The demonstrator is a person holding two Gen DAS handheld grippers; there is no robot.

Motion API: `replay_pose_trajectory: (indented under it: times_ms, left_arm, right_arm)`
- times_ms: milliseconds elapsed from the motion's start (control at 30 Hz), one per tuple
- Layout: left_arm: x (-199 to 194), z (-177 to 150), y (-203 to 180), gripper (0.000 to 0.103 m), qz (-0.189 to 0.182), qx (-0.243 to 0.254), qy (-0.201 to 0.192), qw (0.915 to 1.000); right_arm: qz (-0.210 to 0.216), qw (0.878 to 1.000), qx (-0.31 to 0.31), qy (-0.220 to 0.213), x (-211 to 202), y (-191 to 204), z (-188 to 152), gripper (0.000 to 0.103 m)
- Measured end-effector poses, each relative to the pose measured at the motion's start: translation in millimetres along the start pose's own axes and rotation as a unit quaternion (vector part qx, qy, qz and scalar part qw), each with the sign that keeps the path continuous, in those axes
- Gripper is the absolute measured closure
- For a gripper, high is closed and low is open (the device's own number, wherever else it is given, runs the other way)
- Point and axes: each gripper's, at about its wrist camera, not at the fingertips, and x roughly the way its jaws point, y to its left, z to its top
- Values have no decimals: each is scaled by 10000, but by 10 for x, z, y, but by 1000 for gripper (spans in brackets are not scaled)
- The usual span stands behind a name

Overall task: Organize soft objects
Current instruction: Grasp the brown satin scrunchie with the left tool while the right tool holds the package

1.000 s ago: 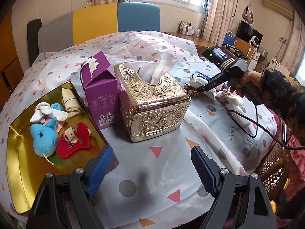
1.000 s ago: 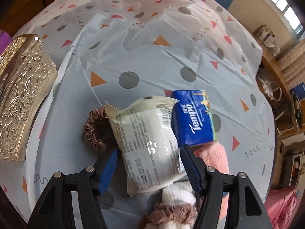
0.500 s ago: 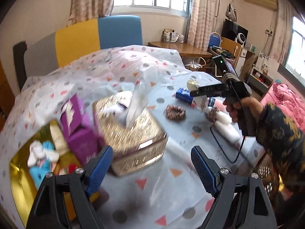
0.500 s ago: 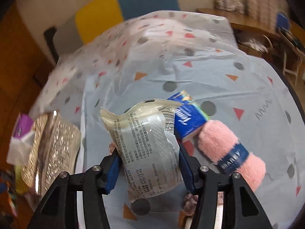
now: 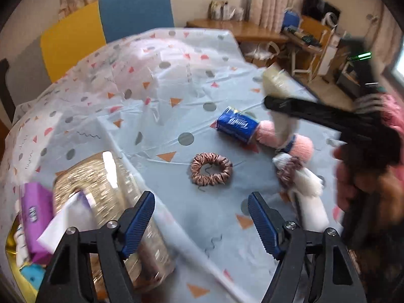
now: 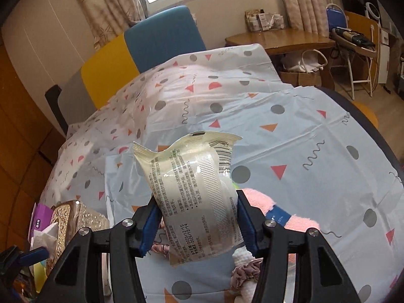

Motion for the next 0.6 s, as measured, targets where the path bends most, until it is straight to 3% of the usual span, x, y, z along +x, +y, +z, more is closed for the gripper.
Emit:
replay_pose_trajectory:
  times_ms: [133, 500, 567, 600]
  left_arm:
    - [492, 121, -91, 26, 108, -141, 408, 9990]
    - [1296, 254, -269, 15, 590, 0, 737, 9955]
    - [1442, 230, -233, 31, 367, -108, 960, 9946]
    - [1422, 221, -177, 35, 170, -333, 844, 9957]
  right_arm:
    - [-82, 9998, 185, -83, -33, -96, 41, 47]
    - [-81, 9988, 480, -109, -40, -213, 77, 47]
    - [-100, 9987, 482, -95, -20, -212, 72, 47]
    - [-97, 9988, 464, -80, -7, -208, 66, 47]
